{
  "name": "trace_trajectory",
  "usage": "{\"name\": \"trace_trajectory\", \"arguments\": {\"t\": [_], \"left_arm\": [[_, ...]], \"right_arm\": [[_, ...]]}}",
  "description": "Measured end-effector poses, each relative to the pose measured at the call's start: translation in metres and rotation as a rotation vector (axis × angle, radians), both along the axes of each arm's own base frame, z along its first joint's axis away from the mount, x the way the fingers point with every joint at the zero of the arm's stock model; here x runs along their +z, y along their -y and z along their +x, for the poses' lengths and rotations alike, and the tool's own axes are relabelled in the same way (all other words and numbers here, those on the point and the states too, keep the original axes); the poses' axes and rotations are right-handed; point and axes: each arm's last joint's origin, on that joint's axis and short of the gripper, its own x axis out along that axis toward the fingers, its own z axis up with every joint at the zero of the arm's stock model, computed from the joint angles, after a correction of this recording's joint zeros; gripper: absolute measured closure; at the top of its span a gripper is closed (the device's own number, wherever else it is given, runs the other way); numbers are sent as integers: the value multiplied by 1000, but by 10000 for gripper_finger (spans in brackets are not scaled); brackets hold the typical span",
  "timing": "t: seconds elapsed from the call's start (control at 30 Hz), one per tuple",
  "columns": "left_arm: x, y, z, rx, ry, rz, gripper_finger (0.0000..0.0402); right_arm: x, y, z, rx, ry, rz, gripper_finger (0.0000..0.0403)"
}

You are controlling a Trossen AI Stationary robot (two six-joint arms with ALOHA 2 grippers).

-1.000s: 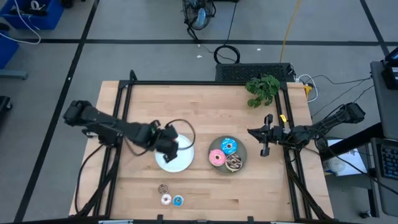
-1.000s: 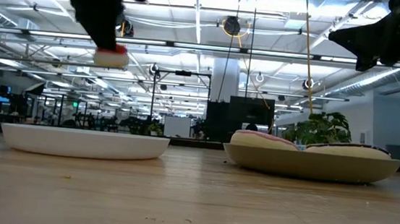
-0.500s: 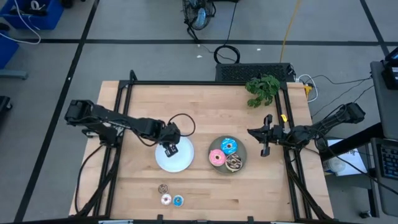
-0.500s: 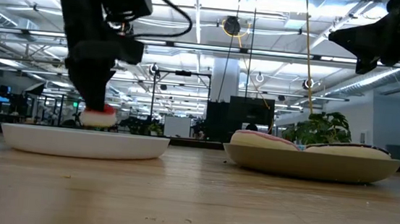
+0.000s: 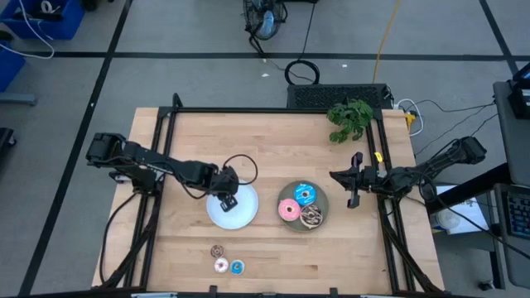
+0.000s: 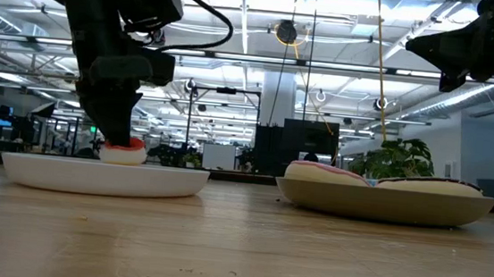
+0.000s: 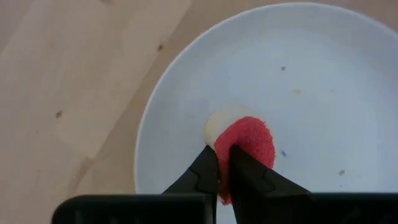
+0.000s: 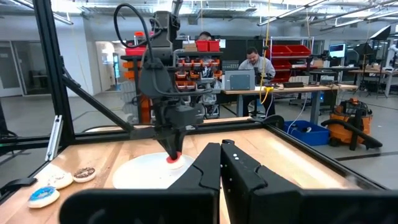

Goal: Pick & Place donuts
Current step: Put the small red donut on the white plate, then put the small brown donut on the white plate

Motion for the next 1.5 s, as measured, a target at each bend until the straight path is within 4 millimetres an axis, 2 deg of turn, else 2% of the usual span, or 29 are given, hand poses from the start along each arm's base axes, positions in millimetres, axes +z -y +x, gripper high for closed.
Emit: {"name": "trace_trajectory", "arguments": {"t": [0.1, 0.2, 0.47, 0.63, 0.8, 0.93, 1.1, 1.27, 1.4, 1.5], "left_arm": [[1, 0, 2, -12, 21, -1, 380], [0, 2, 3, -18, 25, -7, 368], [-22, 8, 9, 5, -43, -4, 280], [-21, 4, 13, 27, -42, -2, 236], [-7, 4, 18, 13, -31, 3, 201], [3, 5, 23, 19, -30, 16, 187], [11, 5, 27, 11, -29, 15, 185], [28, 11, 30, -54, -65, 19, 185], [51, 22, 31, -115, -121, -52, 191], [72, 32, 24, -108, -220, -46, 213]], "right_arm": [[0, 0, 0, 0, 0, 0, 403], [0, 0, 0, -1, 1, -3, 403], [4, 0, -1, -5, 31, -10, 403], [3, 0, 0, -4, 28, -11, 403], [4, 0, 0, 0, 39, 15, 403], [4, 0, 0, 0, 40, 16, 403], [4, 0, 0, 1, 39, 16, 403], [4, 0, 0, 1, 38, 15, 403], [4, 0, 0, 2, 38, 16, 403], [4, 0, 0, 2, 39, 16, 403]]}}
